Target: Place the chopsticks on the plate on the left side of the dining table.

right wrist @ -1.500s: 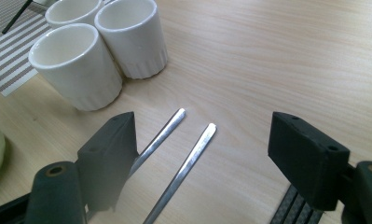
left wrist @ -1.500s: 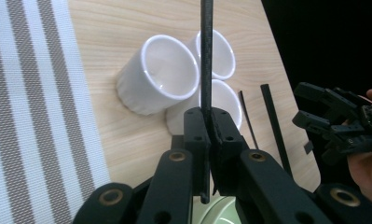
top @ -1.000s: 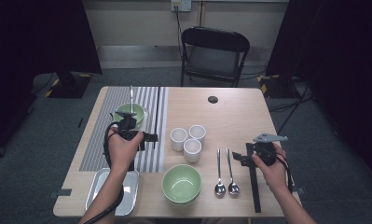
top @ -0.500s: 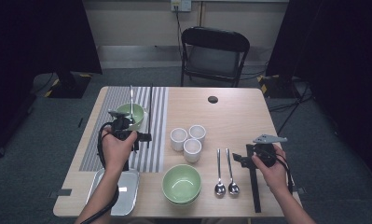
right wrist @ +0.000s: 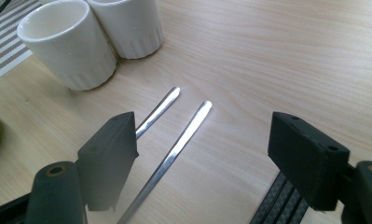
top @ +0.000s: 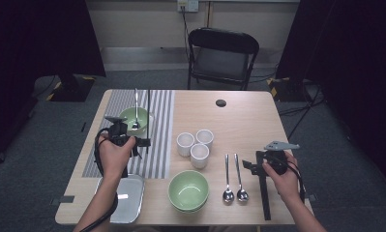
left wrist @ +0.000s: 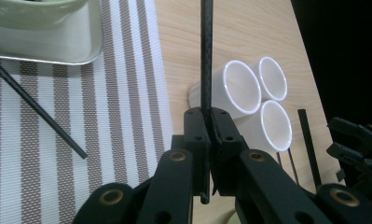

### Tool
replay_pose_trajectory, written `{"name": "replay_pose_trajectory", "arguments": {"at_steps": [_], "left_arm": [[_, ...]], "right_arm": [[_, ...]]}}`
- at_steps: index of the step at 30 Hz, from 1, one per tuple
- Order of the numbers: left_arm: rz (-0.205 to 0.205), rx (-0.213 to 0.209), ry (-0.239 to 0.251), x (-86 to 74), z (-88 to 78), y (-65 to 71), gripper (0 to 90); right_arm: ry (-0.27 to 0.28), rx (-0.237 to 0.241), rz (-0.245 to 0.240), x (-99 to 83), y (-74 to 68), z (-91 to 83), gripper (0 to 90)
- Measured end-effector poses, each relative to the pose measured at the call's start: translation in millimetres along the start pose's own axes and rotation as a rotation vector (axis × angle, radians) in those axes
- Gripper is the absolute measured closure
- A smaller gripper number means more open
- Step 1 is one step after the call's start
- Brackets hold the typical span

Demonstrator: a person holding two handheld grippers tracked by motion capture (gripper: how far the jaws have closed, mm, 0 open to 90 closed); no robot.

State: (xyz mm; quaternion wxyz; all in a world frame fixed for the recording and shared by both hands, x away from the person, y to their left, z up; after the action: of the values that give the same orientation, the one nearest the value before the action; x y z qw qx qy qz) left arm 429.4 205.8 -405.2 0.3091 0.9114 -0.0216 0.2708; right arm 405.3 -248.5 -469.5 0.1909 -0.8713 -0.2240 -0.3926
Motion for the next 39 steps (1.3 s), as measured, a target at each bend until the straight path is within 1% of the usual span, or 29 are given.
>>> {"name": "replay_pose_trajectory", "arguments": {"at_steps": [1, 2, 3, 8, 9, 10, 12, 13, 14, 16, 19, 20, 21, 22, 23, 24, 25, 26, 27, 29, 30, 31, 32, 34, 37, 38, 39], "left_arm": [[-0.009, 0.002, 0.004, -0.2, -1.4, -2.2, 87.0], [-0.009, 0.002, 0.004, -0.2, -1.4, -2.2, 87.0], [-0.012, 0.016, 0.017, -0.1, -3.0, -5.1, 87.0], [-0.026, 0.019, 0.026, -0.8, -7.1, -11.6, 87.0], [-0.026, 0.038, 0.032, -1.5, -8.8, -15.7, 87.0], [-0.035, 0.031, 0.033, -2.0, -9.5, -17.3, 87.0], [-0.039, 0.042, 0.040, -3.1, -10.8, -22.0, 87.0], [-0.039, 0.042, 0.040, -3.1, -10.8, -22.0, 87.0], [-0.053, 0.050, 0.041, -4.5, -11.5, -26.8, 87.0], [-0.055, 0.055, 0.045, -5.0, -11.6, -29.3, 87.0], [-0.075, 0.063, 0.051, -7.1, -14.3, -37.2, 87.0], [-0.075, 0.063, 0.051, -7.1, -14.3, -37.2, 87.0], [-0.075, 0.072, 0.056, -7.4, -14.9, -39.7, 87.0], [-0.078, 0.070, 0.057, -7.6, -15.7, -41.7, 87.0], [-0.082, 0.079, 0.057, -8.4, -16.8, -45.0, 87.0], [-0.082, 0.079, 0.057, -8.4, -16.8, -45.0, 87.0], [-0.094, 0.086, 0.064, -9.2, -17.5, -48.5, 87.0], [-0.094, 0.086, 0.064, -9.2, -17.5, -48.5, 87.0], [-0.097, 0.095, 0.064, -10.2, -18.6, -52.9, 87.0], [-0.103, 0.096, 0.067, -10.6, -19.1, -54.7, 87.0], [-0.103, 0.103, 0.068, -11.3, -19.5, -57.1, 87.0], [-0.110, 0.103, 0.069, -12.2, -20.0, -60.1, 87.0], [-0.110, 0.103, 0.069, -12.2, -20.0, -60.1, 87.0], [-0.126, 0.114, 0.069, -13.9, -20.3, -65.0, 87.0], [-0.131, 0.116, 0.069, -14.6, -20.5, -67.8, 87.0], [-0.137, 0.120, 0.073, -14.8, -20.4, -69.1, 87.0], [-0.142, 0.121, 0.067, -15.5, -20.6, -71.3, 87.0]], "right_arm": [[-0.002, -0.001, 0.004, -0.6, 0.4, -0.3, 23.0], [-0.002, -0.001, 0.004, -0.6, 0.4, -0.3, 23.0], [-0.001, -0.001, 0.004, -0.9, 1.1, -0.8, 23.0], [0.007, -0.003, 0.006, -0.9, 2.3, -1.8, 23.1], [0.006, -0.002, 0.005, -1.1, 2.8, -2.1, 23.2], [0.007, -0.004, 0.005, -1.2, 3.0, -2.1, 23.2], [0.007, -0.001, 0.008, -1.6, 2.6, -2.0, 23.2], [0.008, -0.005, 0.010, -1.9, 2.5, -1.9, 23.2], [0.004, -0.004, 0.011, -2.3, 2.4, -1.9, 23.1], [0.004, -0.004, 0.006, -2.6, 2.5, -1.7, 23.2], [0.003, -0.005, 0.005, -2.6, 2.7, -1.5, 23.2], [0.003, -0.005, 0.003, -2.7, 2.9, -1.2, 23.2], [0.003, -0.005, 0.003, -2.7, 2.9, -1.2, 23.2], [0.004, -0.006, 0.003, -3.0, 3.0, -1.0, 23.2], [0.006, -0.006, 0.004, -3.1, 2.9, -0.9, 23.2], [0.007, -0.006, 0.003, -3.2, 2.8, -1.0, 23.2], [0.008, -0.006, 0.003, -3.3, 2.8, -1.0, 23.2], [0.008, -0.006, 0.003, -3.3, 2.8, -1.0, 23.2], [0.008, -0.007, 0.001, -3.4, 2.9, -1.0, 23.2], [0.007, -0.007, 0.000, -3.4, 3.0, -1.0, 23.2], [0.007, -0.005, 0.004, -3.4, 3.0, -0.9, 23.2], [0.008, -0.009, 0.007, -3.6, 4.1, -1.2, 23.2], [0.008, -0.009, 0.007, -3.6, 4.1, -1.2, 23.2], [0.005, -0.014, 0.007, -4.8, 6.0, -1.2, 23.2], [0.006, -0.013, 0.009, -5.6, 6.6, -1.2, 23.2], [0.008, -0.014, 0.011, -6.1, 7.5, -1.4, 23.2], [0.007, -0.017, 0.013, -6.4, 7.8, -1.7, 23.2]]}}
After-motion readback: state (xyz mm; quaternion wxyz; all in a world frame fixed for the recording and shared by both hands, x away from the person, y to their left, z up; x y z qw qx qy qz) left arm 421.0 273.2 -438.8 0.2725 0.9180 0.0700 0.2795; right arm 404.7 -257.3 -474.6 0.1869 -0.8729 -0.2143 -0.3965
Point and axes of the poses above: each handheld gripper's, and its own axes: z roughly forward along the jaws, x roughly out of its top, y roughly to its right, the point moved 3 cm from there along z, roughly forward along the jaws, and after that the axes turned 3 degrees about z, right-handed, at the moved point
